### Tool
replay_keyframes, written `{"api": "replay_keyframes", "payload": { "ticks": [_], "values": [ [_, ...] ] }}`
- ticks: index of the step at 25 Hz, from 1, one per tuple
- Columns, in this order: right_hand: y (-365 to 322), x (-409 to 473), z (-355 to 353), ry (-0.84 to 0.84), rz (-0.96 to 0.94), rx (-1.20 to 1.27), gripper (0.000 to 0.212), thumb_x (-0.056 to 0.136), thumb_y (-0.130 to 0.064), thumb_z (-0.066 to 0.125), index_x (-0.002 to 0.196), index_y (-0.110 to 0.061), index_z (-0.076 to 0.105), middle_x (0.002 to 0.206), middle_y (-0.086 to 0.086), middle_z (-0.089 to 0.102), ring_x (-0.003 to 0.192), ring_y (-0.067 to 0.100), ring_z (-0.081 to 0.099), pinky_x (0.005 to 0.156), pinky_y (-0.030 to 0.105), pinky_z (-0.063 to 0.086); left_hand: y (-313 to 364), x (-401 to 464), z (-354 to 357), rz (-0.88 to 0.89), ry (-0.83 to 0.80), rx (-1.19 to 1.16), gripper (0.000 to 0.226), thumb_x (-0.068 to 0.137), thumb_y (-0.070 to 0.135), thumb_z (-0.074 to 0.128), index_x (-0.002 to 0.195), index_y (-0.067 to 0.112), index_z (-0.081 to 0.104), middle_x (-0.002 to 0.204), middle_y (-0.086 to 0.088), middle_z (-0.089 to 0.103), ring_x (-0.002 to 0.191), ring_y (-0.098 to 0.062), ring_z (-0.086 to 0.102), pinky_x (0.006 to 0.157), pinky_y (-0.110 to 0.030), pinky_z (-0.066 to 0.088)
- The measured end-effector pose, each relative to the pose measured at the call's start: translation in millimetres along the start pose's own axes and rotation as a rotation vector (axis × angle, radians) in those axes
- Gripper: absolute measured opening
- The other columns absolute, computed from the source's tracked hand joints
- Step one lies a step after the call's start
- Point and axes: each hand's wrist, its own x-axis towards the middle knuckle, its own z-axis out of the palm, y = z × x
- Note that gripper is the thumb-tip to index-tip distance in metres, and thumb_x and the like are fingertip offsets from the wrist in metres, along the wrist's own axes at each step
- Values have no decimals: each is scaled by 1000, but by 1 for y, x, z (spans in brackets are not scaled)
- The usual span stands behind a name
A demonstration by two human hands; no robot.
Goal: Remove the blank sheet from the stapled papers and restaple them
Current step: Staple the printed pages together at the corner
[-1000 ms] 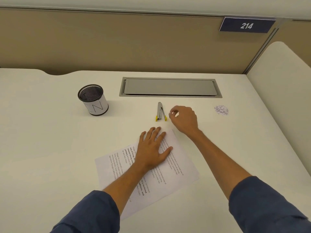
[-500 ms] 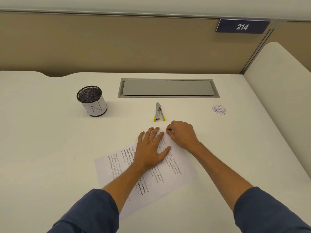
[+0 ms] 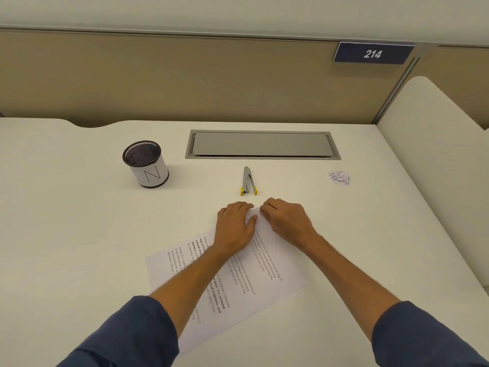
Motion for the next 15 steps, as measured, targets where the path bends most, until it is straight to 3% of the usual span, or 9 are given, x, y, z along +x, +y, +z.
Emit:
{"api": "replay_keyframes", "payload": {
  "ticks": [2,4,7,11,15],
  "values": [
    [0,-4,-2,75,-39,18,7,78,-9,74,79,-13,69,78,-2,68,59,17,62,37,25,41,9,13,-9,-63,-34,-212,28,97,26,53,116,11,67,116,-4,69,110,-20,61,98,-34,45],
    [-5,-6,-8,136,28,95,3,82,-12,72,82,-15,70,81,-4,69,63,15,64,40,25,44,13,18,-15,-72,-27,-308,17,94,18,59,101,10,73,97,-2,73,93,-16,66,85,-25,51],
    [-19,-7,-23,156,367,425,6,87,-23,67,89,-20,72,86,-10,69,65,6,62,53,21,47,20,16,-20,-65,47,-375,13,92,15,62,91,8,74,84,-1,70,78,-12,62,67,-4,41],
    [-32,-2,-32,64,784,726,21,88,-37,64,90,-19,75,84,-9,73,68,8,66,68,27,53,27,10,-23,-56,93,-410,20,95,25,61,90,10,73,83,0,71,79,-13,66,66,-15,47],
    [-34,4,-41,23,910,750,25,86,-41,64,85,-20,76,80,-10,72,73,11,67,70,32,54,32,3,-25,-63,128,-401,16,96,21,59,92,12,72,84,3,69,81,-12,65,72,-20,49]
  ]
}}
